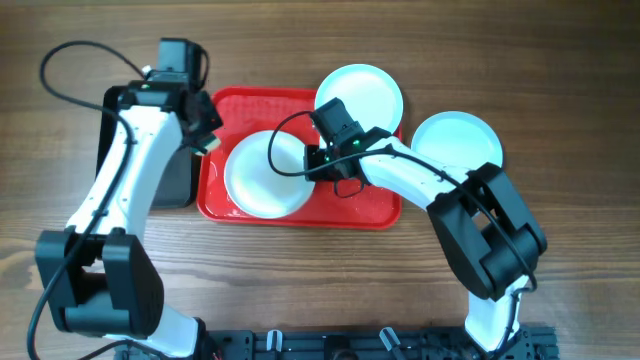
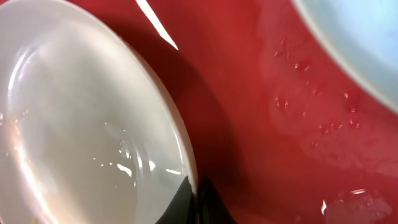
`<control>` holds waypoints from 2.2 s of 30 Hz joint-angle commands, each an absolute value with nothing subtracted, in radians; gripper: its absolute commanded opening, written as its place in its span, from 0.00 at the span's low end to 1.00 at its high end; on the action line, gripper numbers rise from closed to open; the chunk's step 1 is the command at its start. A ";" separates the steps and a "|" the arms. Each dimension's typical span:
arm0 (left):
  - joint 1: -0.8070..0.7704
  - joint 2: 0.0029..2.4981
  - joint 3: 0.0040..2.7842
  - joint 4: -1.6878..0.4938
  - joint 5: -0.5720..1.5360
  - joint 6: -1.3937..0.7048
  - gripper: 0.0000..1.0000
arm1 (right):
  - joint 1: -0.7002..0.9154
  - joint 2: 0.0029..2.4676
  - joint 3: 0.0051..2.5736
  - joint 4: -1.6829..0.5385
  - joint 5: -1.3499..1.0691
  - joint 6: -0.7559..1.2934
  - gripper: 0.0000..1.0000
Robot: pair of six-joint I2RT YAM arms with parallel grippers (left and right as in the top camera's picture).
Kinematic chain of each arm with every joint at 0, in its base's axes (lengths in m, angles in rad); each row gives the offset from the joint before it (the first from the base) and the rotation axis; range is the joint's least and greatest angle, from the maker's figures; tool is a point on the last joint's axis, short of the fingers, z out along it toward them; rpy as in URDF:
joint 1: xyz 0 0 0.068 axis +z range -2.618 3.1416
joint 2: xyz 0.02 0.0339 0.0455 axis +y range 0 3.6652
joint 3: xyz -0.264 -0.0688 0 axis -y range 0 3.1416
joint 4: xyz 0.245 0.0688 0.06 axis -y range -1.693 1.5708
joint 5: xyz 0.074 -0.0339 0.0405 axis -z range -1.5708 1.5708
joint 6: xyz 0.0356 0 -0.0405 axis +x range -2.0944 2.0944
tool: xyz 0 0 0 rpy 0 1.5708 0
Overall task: Clean dirty plates on tray and stack at the side
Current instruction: 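Withdraw the left gripper with sponge over the black tray, then lift the cleaned plate with the right gripper and stack it right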
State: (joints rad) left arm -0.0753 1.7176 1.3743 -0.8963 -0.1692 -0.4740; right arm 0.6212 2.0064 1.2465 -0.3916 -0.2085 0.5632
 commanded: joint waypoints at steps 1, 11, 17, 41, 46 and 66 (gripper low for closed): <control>-0.039 1.717 1.365 -0.896 -0.104 -0.479 0.04 | 0.630 1.887 1.273 -0.432 -0.125 0.444 0.04; -0.033 1.717 1.359 -0.896 -0.101 -0.480 0.04 | 0.776 1.664 1.272 -0.525 0.466 0.287 0.04; -0.033 1.717 1.359 -0.896 -0.071 -0.480 0.04 | 0.937 1.652 1.272 -0.521 0.923 0.257 0.04; -0.033 1.717 1.359 -0.896 -0.070 -0.480 0.04 | 1.116 1.652 1.272 -0.119 1.467 -0.210 0.04; -0.033 1.717 1.359 -0.896 -0.070 -0.480 0.04 | 1.116 1.652 1.271 -0.120 1.466 -0.190 0.04; -0.033 1.717 1.359 -0.907 -0.067 -0.480 0.04 | 0.749 1.606 1.258 -0.641 0.342 0.553 0.04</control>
